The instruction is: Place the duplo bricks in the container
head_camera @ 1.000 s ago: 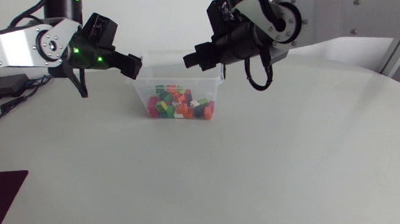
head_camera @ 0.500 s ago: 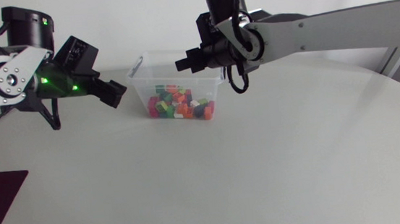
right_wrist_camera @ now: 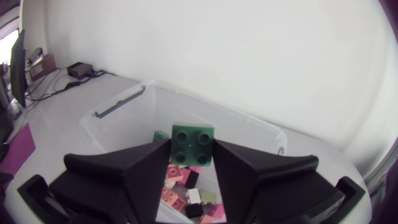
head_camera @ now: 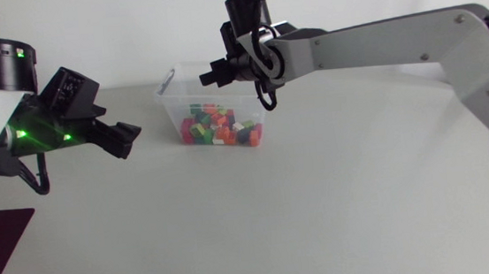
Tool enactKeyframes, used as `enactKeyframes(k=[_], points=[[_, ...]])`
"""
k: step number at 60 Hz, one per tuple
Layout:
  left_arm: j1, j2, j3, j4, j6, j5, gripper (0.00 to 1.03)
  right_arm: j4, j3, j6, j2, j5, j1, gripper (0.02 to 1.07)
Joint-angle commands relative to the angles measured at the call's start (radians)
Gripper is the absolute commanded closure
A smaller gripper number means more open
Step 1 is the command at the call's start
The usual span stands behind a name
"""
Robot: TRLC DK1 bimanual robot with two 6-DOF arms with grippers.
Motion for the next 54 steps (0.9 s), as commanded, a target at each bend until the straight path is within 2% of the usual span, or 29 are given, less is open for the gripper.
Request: enactKeyframes(k=[1,16,36,54], points=[[0.008,-0.037,-0.032,-0.020,0.019,0.001,0.04,0.012,0.057,-0.022,0.057,0.028,0.003,0.08],[0.045,-0.169,-0.101,-0.012,0.008,-0.002,0.04,0.038,0.020,-0.032,-0.006,0.046,-0.002,0.07],[0.134,-0.345,-0.215,0.052,-0.043,-0.001,0.04,0.169,-0.316,-0.141,-0.362,0.135,-0.042,0.07],[0.174,-0.497,-0.296,0.055,-0.050,-0.002,0.05,0.193,-0.590,-0.192,-0.682,0.199,-0.115,0.07]])
